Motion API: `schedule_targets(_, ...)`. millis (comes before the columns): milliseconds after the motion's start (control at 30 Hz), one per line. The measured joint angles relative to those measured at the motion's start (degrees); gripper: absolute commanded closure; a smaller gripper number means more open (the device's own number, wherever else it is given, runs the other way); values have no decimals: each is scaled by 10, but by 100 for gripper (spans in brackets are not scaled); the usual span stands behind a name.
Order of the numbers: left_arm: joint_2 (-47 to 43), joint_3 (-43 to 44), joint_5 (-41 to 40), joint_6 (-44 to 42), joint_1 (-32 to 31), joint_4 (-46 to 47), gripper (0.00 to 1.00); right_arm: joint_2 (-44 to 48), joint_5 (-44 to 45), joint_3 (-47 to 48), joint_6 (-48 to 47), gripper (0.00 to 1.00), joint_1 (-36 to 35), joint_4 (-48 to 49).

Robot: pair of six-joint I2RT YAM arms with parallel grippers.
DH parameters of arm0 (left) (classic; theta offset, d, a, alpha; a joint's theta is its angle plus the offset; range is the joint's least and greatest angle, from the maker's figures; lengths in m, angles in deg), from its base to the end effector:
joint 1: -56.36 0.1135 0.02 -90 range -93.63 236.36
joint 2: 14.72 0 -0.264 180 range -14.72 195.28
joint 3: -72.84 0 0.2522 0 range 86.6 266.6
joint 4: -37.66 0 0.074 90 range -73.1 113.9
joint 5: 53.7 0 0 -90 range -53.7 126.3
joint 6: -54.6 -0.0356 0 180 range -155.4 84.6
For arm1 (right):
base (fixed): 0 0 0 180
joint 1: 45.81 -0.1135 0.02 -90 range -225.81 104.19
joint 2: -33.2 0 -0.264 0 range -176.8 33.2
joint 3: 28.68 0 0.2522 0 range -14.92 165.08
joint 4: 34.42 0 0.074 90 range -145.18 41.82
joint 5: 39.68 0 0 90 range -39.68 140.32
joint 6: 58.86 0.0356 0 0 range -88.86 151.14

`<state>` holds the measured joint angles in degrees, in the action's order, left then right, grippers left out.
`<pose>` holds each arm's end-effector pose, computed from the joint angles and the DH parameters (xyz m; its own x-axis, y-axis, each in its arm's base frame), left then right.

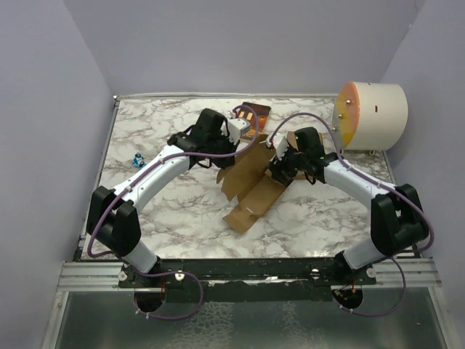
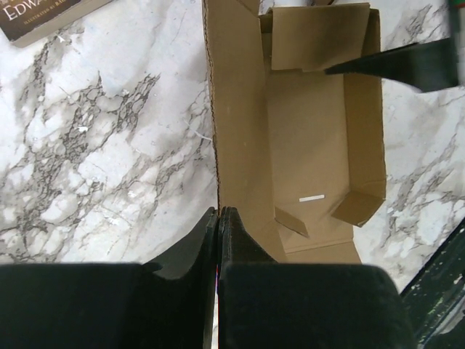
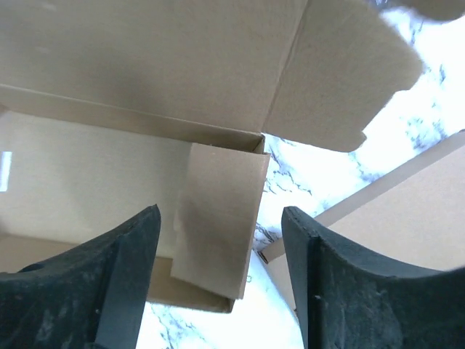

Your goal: Fold the paper box

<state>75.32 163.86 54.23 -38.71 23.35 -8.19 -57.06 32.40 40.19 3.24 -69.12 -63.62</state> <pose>0.2865 -0.1992 0.3057 -0.5501 0.4229 -0.7201 0.7343 0.6557 -0.1759 0.2937 0.1385 0.2022 -0.3670 -0.6429 -0.6723 -0.8233 0.5609 -0.0870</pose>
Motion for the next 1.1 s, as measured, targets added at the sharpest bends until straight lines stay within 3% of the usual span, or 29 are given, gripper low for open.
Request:
schedule_targets(200, 0, 0, -13, -32, 0, -3, 100, 75, -72, -5, -9, 30, 34, -10)
schedule_targets(367, 0, 4, -14, -42, 0, -12, 100, 34, -77, -5, -7, 33, 43, -11)
schedule_targets(633, 1, 9, -10, -42, 0, -15, 100, -33, -64, 3, 22, 67, 42, -10)
schedule_targets(733, 2, 9, -3, -39, 0, -14, 100, -54, -58, 7, 22, 86, 42, -7)
schedule_targets(833, 5, 9, 11, -32, 0, -14, 100, -70, -39, 7, 22, 96, 40, -3)
schedule_targets(1100, 11, 11, 36, -13, 0, -10, 100, -73, 77, -7, 7, 99, 2, 53)
